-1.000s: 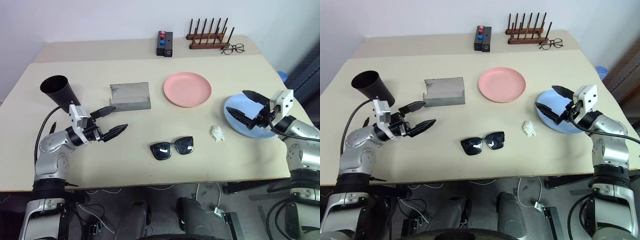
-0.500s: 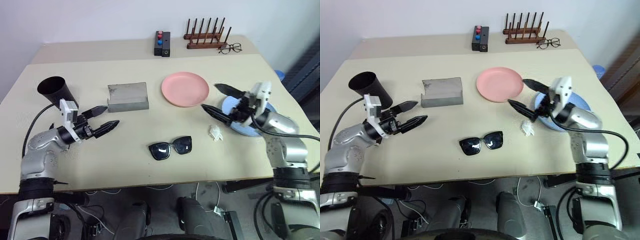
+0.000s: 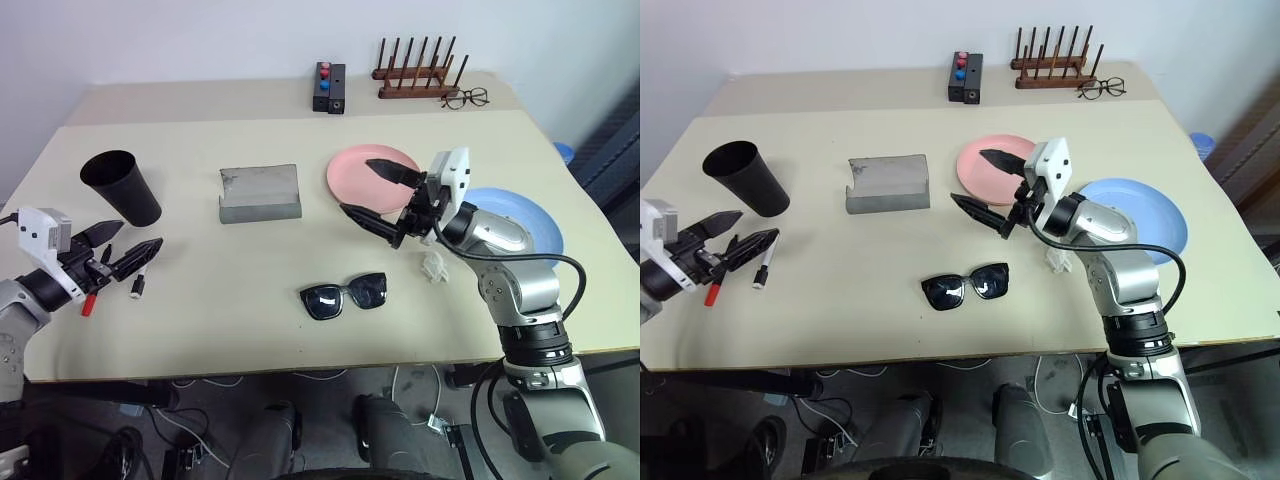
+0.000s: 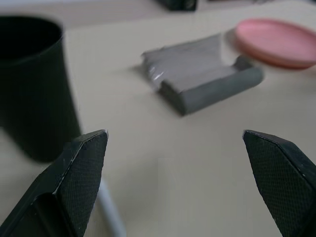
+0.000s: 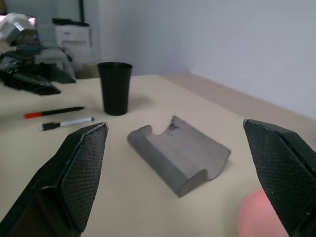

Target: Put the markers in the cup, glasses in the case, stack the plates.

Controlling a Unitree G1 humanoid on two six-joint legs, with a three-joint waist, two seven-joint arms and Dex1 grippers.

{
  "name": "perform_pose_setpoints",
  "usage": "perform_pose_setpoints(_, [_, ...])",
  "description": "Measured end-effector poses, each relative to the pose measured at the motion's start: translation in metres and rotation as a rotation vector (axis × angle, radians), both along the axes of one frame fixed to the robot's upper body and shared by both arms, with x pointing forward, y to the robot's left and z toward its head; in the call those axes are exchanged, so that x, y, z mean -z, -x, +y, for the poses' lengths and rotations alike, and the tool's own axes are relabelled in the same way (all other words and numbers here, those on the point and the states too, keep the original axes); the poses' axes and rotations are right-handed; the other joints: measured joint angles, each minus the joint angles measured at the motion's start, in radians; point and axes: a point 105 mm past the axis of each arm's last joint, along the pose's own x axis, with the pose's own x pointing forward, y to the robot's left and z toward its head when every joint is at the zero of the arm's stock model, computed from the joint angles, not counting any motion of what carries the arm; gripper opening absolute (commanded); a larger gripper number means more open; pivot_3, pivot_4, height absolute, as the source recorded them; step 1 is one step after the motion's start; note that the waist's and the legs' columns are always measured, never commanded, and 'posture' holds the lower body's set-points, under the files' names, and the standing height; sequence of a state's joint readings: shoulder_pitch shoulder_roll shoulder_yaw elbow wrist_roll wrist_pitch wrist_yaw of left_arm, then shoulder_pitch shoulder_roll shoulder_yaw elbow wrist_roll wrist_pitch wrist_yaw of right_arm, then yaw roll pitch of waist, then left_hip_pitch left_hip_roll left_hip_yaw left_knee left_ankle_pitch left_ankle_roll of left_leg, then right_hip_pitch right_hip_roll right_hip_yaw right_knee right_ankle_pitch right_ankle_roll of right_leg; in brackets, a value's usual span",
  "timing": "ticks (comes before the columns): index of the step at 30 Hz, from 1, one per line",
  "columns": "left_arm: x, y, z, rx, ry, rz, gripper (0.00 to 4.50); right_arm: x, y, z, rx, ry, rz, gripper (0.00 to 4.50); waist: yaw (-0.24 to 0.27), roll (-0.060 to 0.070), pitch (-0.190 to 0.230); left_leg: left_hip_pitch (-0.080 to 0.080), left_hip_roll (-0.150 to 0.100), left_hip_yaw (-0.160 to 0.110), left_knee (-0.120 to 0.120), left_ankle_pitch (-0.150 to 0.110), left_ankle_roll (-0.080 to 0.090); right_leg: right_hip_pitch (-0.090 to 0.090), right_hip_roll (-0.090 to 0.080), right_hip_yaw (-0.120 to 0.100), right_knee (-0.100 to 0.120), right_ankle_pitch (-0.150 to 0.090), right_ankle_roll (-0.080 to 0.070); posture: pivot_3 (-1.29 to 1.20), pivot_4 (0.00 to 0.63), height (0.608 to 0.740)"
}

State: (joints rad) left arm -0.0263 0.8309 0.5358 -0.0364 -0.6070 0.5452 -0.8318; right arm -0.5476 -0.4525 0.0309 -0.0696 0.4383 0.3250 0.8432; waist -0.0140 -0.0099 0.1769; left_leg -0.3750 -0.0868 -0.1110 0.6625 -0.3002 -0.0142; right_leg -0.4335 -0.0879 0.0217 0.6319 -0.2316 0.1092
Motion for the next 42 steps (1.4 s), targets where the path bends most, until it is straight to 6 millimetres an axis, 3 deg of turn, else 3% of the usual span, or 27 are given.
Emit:
perform_pose_setpoints(5, [0.003, 0.006, 0.019, -0.104, 0.011, 0.124, 4.50, -0.003, 0.003, 0.003, -0.058, 0.050, 0.081, 4.48, 0.000, 0.001, 0.000, 0.000, 0.000, 0.000, 0.000, 0.000, 0.000, 0.000, 0.000, 0.000, 0.000, 0.000, 0.000, 0.00, 0.150, 0.740])
perform_pose_setpoints(10, [0.013, 0.011, 0.049, -0.304, -0.018, 0.279, 4.50, -0.015, 0.007, 0.016, -0.100, 0.057, -0.005, 4.48, -0.002, 0.000, 0.000, 0.000, 0.000, 0.000, -0.001, 0.000, 0.000, -0.001, 0.000, 0.000, 0.000, 0.000, 0.000, 0.00, 0.150, 0.740])
perform_pose_setpoints(13, [0.007, 0.008, 0.064, -0.396, -0.014, 0.318, 4.50, -0.010, 0.013, 0.022, -0.136, 0.047, -0.007, 4.48, 0.003, -0.001, 0.000, 0.000, 0.000, -0.001, -0.001, 0.000, 0.000, 0.000, 0.000, -0.001, 0.000, 0.000, 0.000, 0.00, 0.150, 0.740])
perform_pose_setpoints(16, [0.001, 0.004, 0.075, -0.445, -0.032, 0.355, 4.50, 0.007, 0.019, 0.024, -0.149, 0.082, -0.029, 4.48, 0.003, -0.001, 0.000, 0.000, -0.001, 0.000, -0.001, 0.000, 0.000, 0.000, 0.000, -0.001, 0.000, 0.000, 0.000, 0.00, 0.150, 0.740])
perform_pose_setpoints(27, [0.015, -0.033, 0.080, -0.495, -0.073, 0.558, 4.50, 0.009, 0.019, 0.024, -0.146, 0.084, -0.051, 4.48, -0.003, -0.001, 0.000, -0.001, -0.001, 0.000, -0.001, 0.003, -0.005, -0.003, 0.000, -0.001, 0.002, 0.000, 0.000, 0.00, 0.150, 0.740])
perform_pose_setpoints(35, [0.023, -0.041, 0.080, -0.482, -0.114, 0.637, 4.50, 0.009, 0.021, 0.021, -0.129, 0.086, -0.052, 4.48, -0.005, -0.001, 0.000, -0.001, -0.001, 0.000, -0.001, 0.003, -0.005, -0.003, 0.000, -0.001, 0.002, 0.000, 0.000, 0.00, 0.150, 0.740])
perform_pose_setpoints(38, [0.037, -0.040, 0.078, -0.475, -0.120, 0.676, 3.72, 0.007, 0.022, 0.020, -0.121, 0.090, -0.061, 4.50, -0.003, -0.001, 0.000, -0.002, -0.001, 0.000, -0.001, 0.003, -0.005, -0.003, 0.000, -0.001, 0.002, 0.000, 0.000, 0.00, 0.150, 0.740])
perform_pose_setpoints(42, [0.044, -0.042, 0.077, -0.472, -0.120, 0.685, 1.70, 0.007, 0.021, 0.018, -0.113, 0.098, -0.065, 4.50, -0.002, -0.001, -0.001, -0.002, -0.001, 0.000, 0.000, 0.003, -0.004, -0.003, 0.000, -0.001, 0.002, 0.000, 0.000, 0.00, 0.150, 0.740])
